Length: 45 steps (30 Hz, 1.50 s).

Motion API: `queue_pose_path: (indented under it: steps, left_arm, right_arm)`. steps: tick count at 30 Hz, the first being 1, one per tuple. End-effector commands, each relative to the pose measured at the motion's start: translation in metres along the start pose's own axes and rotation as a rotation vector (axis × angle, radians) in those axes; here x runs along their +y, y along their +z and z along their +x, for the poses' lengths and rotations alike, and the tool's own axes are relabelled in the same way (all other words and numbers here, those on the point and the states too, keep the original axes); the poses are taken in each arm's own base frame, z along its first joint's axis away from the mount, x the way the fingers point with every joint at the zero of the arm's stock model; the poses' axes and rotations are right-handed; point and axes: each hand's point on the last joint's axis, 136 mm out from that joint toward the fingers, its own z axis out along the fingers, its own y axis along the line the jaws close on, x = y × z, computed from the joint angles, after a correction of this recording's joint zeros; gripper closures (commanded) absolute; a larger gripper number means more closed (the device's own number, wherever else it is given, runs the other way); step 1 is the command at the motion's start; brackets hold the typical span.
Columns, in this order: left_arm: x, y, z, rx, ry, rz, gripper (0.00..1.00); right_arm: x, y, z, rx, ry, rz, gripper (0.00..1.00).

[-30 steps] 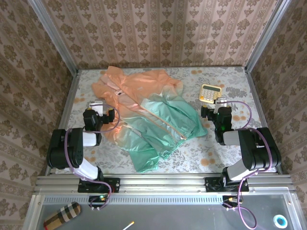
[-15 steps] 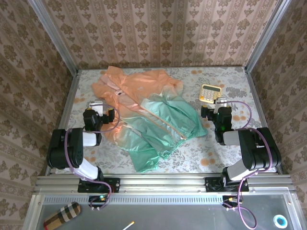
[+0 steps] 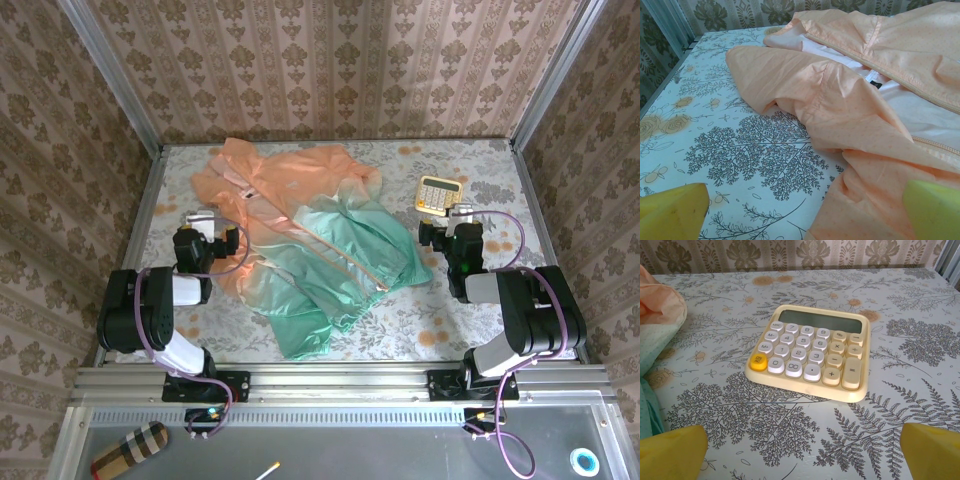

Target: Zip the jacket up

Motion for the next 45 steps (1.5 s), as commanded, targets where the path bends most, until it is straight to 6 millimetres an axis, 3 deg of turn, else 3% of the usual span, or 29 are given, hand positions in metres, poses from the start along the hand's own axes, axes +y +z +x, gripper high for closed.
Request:
queue_pose_path:
  steps: [1, 8, 16, 19, 23, 27, 31, 34, 36, 43, 45]
  left_arm:
    - [0.010, 0.000, -0.009, -0.030, -0.015, -0.054, 0.00]
    - [0.020, -0.021, -0.023, -0.069, -0.036, -0.115, 0.00]
    - [0.026, -0.051, -0.038, 0.084, -0.149, -0.152, 0.03]
    - [0.015, -0.064, -0.037, 0.172, -0.198, -0.102, 0.08]
    - [-0.009, -0.081, -0.024, 0.297, -0.291, -0.019, 0.19]
    - [-0.046, -0.091, 0.003, 0.427, -0.389, 0.061, 0.29]
    - [-0.093, -0.088, 0.022, 0.517, -0.428, 0.183, 0.36]
    - [-0.128, -0.081, 0.032, 0.577, -0.407, 0.260, 0.42]
    - [-0.140, -0.074, 0.041, 0.618, -0.413, 0.272, 0.45]
    - [-0.148, -0.039, 0.066, 0.748, -0.472, 0.267, 0.43]
    - [-0.147, -0.027, 0.067, 0.773, -0.470, 0.276, 0.48]
  right_arm:
    - [0.006, 0.002, -0.006, -0.009, -0.007, -0.032, 0.00]
    - [0.009, 0.001, -0.020, 0.104, -0.036, -0.042, 0.00]
    - [0.021, -0.003, -0.024, 0.405, -0.033, -0.031, 0.00]
    - [0.032, -0.002, -0.026, 0.500, -0.061, -0.012, 0.00]
    - [0.062, 0.000, -0.025, 0.574, -0.118, -0.030, 0.03]
    - [0.110, 0.004, -0.022, 0.614, -0.165, -0.107, 0.05]
    - [0.156, 0.013, -0.009, 0.670, -0.119, -0.241, 0.17]
    - [0.183, 0.015, 0.006, 0.739, -0.091, -0.312, 0.37]
    - [0.194, 0.013, 0.020, 0.786, -0.092, -0.330, 0.46]
    - [0.189, -0.011, 0.076, 0.950, -0.015, -0.313, 0.67]
    - [0.185, -0.022, 0.088, 0.976, 0.017, -0.310, 0.71]
